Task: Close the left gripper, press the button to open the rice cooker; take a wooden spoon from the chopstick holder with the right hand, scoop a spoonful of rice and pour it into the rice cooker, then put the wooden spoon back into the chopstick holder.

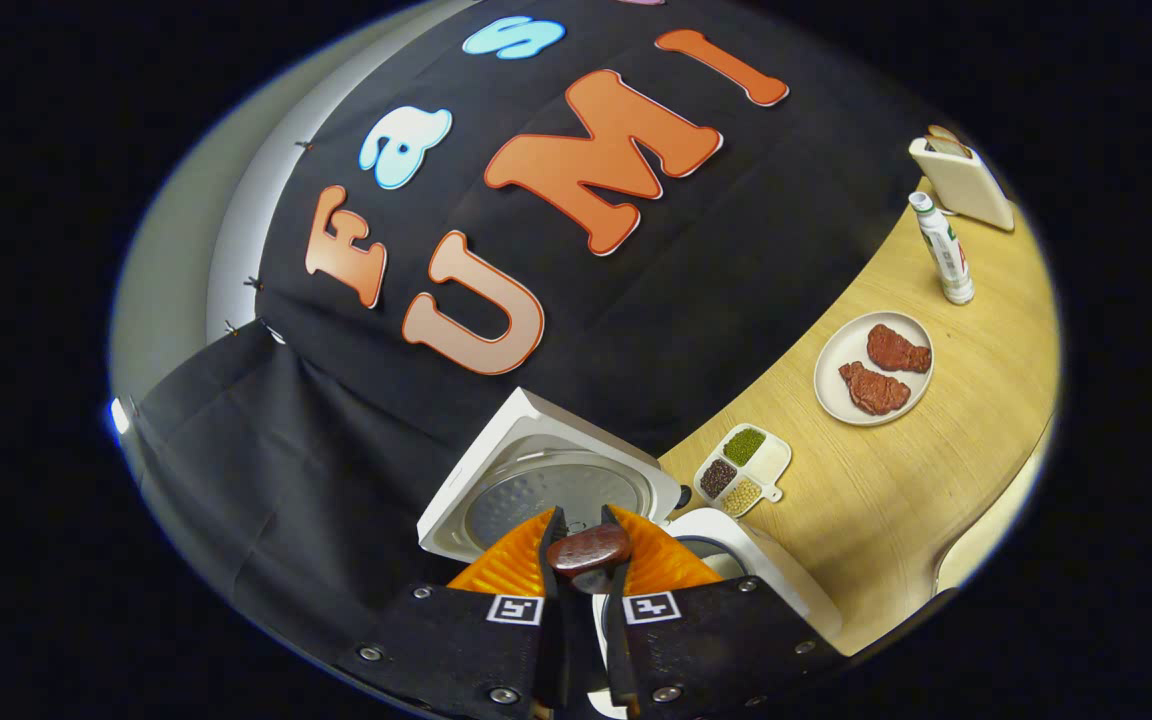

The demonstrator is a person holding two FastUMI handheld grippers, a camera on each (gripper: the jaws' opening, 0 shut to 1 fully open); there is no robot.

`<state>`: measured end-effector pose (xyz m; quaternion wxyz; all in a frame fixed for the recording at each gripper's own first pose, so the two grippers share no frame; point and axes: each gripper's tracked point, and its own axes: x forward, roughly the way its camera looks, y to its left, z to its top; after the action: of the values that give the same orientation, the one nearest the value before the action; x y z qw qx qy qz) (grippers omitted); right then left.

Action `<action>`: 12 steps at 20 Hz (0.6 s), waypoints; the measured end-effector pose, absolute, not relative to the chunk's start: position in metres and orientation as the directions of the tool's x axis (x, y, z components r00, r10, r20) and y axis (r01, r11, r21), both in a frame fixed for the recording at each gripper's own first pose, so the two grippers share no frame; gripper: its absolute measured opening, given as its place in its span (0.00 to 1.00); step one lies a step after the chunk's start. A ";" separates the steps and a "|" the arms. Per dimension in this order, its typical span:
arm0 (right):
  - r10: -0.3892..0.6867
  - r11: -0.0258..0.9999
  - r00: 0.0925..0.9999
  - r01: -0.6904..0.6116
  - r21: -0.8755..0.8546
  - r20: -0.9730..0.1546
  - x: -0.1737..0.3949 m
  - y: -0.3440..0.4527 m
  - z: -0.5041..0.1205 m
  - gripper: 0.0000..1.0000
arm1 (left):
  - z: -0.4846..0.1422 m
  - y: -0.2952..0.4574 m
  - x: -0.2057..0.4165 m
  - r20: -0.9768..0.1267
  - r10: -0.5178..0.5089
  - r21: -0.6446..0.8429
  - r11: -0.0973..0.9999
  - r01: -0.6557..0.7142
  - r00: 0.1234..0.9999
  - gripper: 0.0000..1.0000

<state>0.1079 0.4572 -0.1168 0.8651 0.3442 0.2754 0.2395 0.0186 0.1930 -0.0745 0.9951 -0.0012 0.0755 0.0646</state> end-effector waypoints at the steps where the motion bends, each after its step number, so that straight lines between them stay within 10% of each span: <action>1: 0.603 0.661 0.735 -0.242 0.710 -0.310 0.107 0.459 -0.115 0.15 | -0.075 0.193 0.018 -0.150 0.128 0.006 0.992 -0.129 0.980 1.00; 12: 0.614 0.742 0.729 -0.400 0.538 -0.304 0.091 0.479 -0.102 0.15 | -0.079 0.193 0.014 -0.157 0.133 0.014 0.991 -0.133 0.979 1.00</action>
<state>0.0912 0.4794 -0.1016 0.9023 0.2239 0.2383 0.2808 0.0136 0.1927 -0.0790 0.9946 0.0019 0.0790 0.0668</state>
